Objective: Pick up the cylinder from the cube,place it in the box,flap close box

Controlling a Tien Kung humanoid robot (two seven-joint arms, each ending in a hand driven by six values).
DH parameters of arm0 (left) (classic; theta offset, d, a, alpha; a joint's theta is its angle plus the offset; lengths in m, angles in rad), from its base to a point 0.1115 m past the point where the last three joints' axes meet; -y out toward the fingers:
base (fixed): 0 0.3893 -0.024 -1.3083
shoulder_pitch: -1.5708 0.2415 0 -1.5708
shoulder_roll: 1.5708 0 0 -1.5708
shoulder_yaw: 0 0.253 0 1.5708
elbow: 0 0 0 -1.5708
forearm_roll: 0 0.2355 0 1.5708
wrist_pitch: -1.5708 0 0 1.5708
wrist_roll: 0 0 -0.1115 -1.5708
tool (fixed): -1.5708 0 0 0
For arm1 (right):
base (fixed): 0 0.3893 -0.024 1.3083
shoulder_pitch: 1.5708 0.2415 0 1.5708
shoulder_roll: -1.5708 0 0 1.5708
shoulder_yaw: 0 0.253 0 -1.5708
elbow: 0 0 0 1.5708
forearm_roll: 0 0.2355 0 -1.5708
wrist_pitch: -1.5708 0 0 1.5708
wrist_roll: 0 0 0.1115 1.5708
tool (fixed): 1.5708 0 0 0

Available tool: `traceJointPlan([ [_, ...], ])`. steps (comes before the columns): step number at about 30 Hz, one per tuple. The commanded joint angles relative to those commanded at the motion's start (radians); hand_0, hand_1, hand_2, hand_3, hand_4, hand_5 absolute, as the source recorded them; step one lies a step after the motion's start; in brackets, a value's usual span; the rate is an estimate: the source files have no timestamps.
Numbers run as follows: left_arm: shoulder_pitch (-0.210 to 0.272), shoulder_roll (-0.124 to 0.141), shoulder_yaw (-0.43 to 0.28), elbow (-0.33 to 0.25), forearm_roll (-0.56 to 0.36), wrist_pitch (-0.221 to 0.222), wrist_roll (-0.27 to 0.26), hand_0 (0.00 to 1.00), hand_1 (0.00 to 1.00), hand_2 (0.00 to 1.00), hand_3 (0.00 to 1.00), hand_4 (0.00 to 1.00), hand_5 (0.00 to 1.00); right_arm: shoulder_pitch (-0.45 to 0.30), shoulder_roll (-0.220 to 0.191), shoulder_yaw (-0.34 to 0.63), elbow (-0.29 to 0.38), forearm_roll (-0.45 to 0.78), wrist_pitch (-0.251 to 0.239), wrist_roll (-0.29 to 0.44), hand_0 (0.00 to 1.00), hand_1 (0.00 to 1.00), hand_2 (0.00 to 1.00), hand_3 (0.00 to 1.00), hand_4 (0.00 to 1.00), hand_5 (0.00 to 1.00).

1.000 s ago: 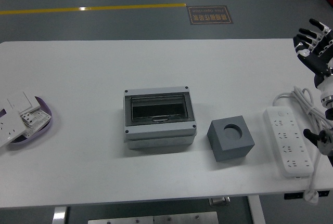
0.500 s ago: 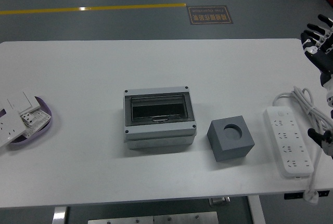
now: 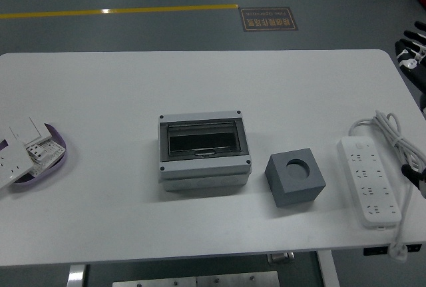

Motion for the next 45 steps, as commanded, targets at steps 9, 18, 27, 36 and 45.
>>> traceJointPlan([
  [9,-0.056,0.014,0.069,-0.012,0.003,-0.006,0.002,0.597,0.623,0.616,0.637,0.688,0.226,-0.096,0.007,0.126,0.038,0.029,-0.017,0.035,0.737,0.639,0.625,0.64,0.742,0.087],
  [18,-0.104,0.036,0.102,-0.034,0.036,-0.009,0.0,0.597,0.622,0.616,0.636,0.688,0.226,-0.2,0.029,0.236,0.1,0.056,-0.039,0.09,0.736,0.632,0.618,0.639,0.737,0.107],
  [27,-0.067,0.02,0.062,-0.025,0.028,-0.007,0.0,0.597,0.623,0.616,0.637,0.688,0.226,-0.147,0.013,0.191,0.086,0.051,-0.051,0.098,0.722,0.611,0.603,0.621,0.728,0.127],
  [36,-0.032,0.013,0.043,-0.004,-0.012,-0.006,0.002,0.597,0.624,0.617,0.637,0.687,0.227,-0.097,0.014,0.132,0.05,0.036,-0.053,0.083,0.72,0.607,0.599,0.615,0.727,0.13],
  [45,-0.014,0.019,0.038,0.002,-0.028,-0.007,0.002,0.598,0.624,0.616,0.637,0.686,0.225,-0.044,0.024,0.064,0.034,0.008,-0.05,0.062,0.715,0.608,0.599,0.621,0.722,0.14],
])
